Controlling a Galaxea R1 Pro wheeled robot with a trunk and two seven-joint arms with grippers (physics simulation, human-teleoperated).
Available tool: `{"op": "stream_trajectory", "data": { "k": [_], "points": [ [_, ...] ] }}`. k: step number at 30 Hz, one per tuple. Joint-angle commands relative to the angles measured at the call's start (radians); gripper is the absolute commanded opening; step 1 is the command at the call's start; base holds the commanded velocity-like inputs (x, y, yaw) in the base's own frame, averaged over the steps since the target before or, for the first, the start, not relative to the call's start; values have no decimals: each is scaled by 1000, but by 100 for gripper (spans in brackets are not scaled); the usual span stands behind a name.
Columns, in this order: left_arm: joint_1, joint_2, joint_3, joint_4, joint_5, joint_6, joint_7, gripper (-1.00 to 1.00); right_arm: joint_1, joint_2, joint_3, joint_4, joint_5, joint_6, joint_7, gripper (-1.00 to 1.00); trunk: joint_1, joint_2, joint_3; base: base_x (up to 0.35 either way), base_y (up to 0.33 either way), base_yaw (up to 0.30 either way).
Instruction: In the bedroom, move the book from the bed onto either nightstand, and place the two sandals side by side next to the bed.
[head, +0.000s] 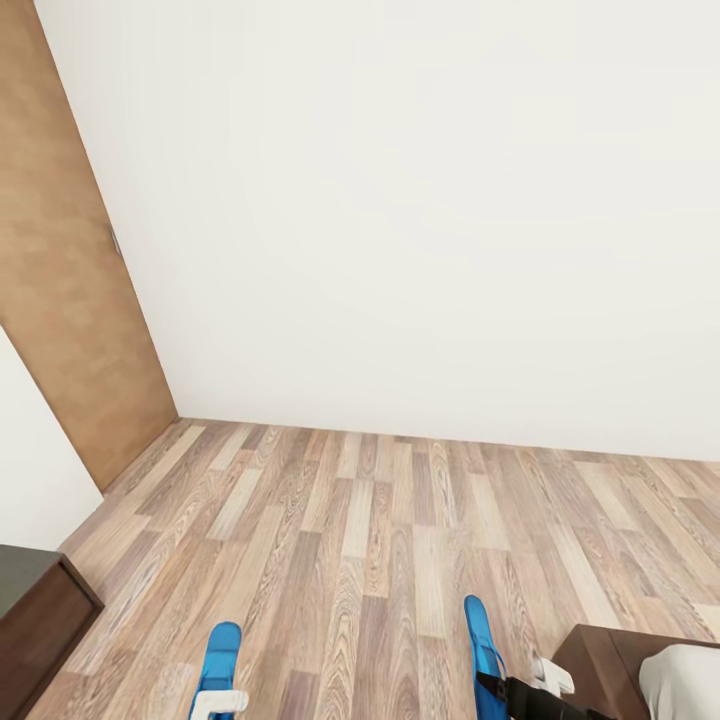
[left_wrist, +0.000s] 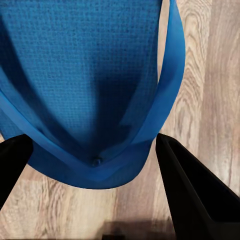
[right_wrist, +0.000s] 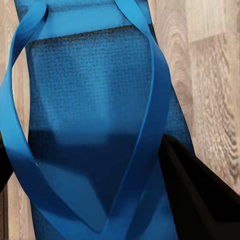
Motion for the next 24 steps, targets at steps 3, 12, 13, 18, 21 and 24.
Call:
{"op": "stream_trajectory", "data": {
  "k": [3,12,13,18,21,24],
  "points": [
    [-1,1,-9,6,8,-7,-3,-100,0,-1,6,0,-12,9,0,-100,0,0,-1,0,0,0],
    [-1,-3,-11,10,5,-5,-5,-100,0,0,6,75,-14,8,1,-100,0,0,-1,0,0,0],
    [-1,-2,-11,9,6,-6,-5,-100,0,1,6,76,-14,8,1,-100,0,0,-1,0,0,0],
    [-1,-2,-11,9,7,-8,-5,-100,0,0,5,77,-18,8,6,-100,0,0,-1,0,0,0],
    [-1,-2,-11,9,8,-8,-5,-100,0,-1,5,76,-18,8,9,-100,0,0,-1,0,0,8],
    [-1,-4,-11,10,8,-8,-5,-100,0,-1,6,76,-18,8,9,-100,0,0,-1,0,0,180]
  ]
}}
